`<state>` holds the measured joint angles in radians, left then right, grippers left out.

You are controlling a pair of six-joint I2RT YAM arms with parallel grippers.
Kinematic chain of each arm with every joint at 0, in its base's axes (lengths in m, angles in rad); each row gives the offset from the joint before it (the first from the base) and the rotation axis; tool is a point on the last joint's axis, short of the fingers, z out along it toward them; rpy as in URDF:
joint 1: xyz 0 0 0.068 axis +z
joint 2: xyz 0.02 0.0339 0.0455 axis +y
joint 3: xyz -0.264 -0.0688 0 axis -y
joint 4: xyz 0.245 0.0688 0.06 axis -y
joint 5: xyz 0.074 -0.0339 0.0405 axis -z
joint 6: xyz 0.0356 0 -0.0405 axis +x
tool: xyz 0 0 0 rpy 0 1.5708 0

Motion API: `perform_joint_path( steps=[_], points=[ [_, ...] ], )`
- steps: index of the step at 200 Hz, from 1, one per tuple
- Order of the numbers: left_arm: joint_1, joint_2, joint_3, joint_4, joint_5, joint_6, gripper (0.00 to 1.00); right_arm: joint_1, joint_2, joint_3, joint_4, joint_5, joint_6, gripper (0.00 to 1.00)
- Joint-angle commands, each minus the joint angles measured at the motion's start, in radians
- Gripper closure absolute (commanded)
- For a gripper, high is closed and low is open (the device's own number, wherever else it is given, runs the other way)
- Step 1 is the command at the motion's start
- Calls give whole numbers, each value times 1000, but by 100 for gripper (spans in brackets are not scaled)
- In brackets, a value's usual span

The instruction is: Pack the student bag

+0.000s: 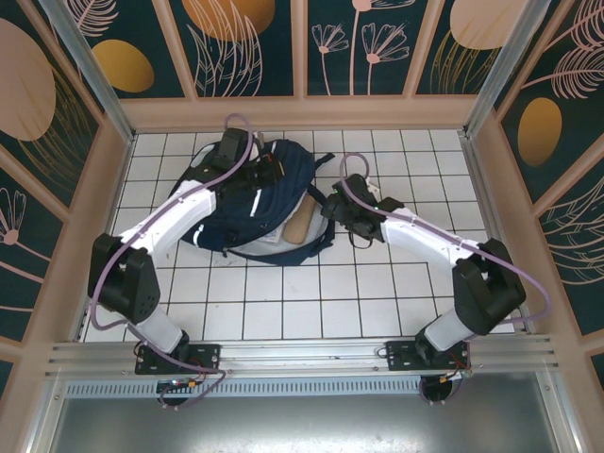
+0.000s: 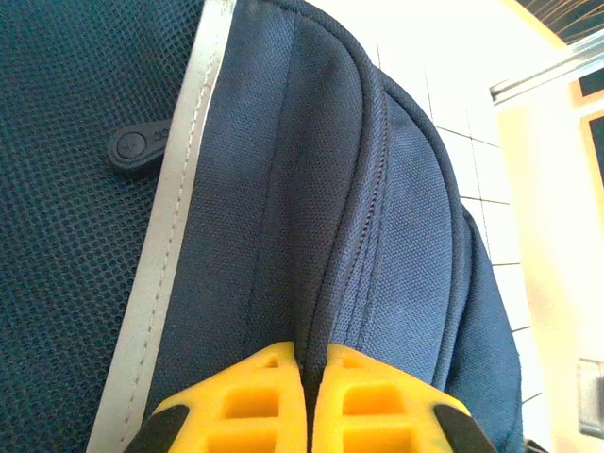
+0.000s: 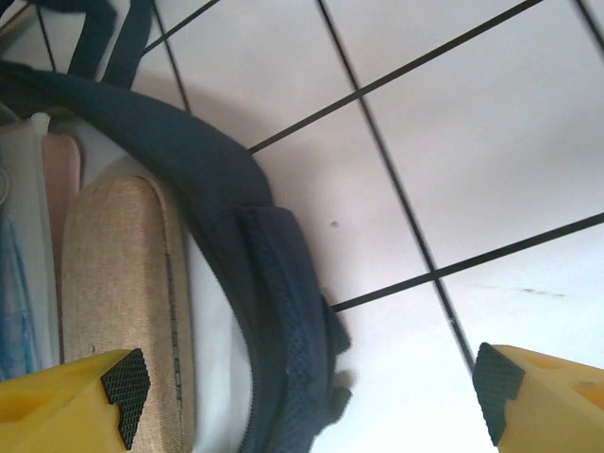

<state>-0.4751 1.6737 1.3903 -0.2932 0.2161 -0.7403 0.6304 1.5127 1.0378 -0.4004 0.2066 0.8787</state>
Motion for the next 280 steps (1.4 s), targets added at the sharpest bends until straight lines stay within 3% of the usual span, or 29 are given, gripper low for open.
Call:
perform_joint_path(
  steps=[1, 32, 60, 84, 108, 141, 165, 192, 221, 233, 280],
  points=[
    [-45, 84, 131, 114, -10, -55, 100, -25, -59, -28, -5, 22, -2, 9],
    [-87, 227, 275, 104, -41, -69, 99, -30, -108, -39, 12, 24, -26, 8],
    [-93, 313, 388, 48, -36, -74, 69, -28, -137, -65, 65, -20, -53, 9],
    [-90, 266, 372, -6, -94, -41, 49, -14, -150, -96, 135, -79, -82, 13],
    [-61, 136, 232, -25, -142, -36, 48, 29, -143, -115, 210, -105, -109, 17],
    [-8, -135, -104, 1, -208, -81, 49, 99, -91, -97, 276, -115, -142, 24],
    [14, -314, -329, -22, -252, -152, 50, 161, -35, -63, 304, -107, -177, 27],
    [20, -458, -581, 26, -225, -264, 49, 228, 29, -35, 340, -106, -208, 28],
    [34, -519, -764, 133, -217, -360, 49, 288, 94, -7, 370, -112, -237, 34],
    [47, -522, -823, 204, -195, -392, 39, 317, 117, -3, 384, -114, -252, 37],
    [115, -463, -917, 397, -120, -419, 41, 418, 222, 2, 446, -87, -305, 44]
  ],
)
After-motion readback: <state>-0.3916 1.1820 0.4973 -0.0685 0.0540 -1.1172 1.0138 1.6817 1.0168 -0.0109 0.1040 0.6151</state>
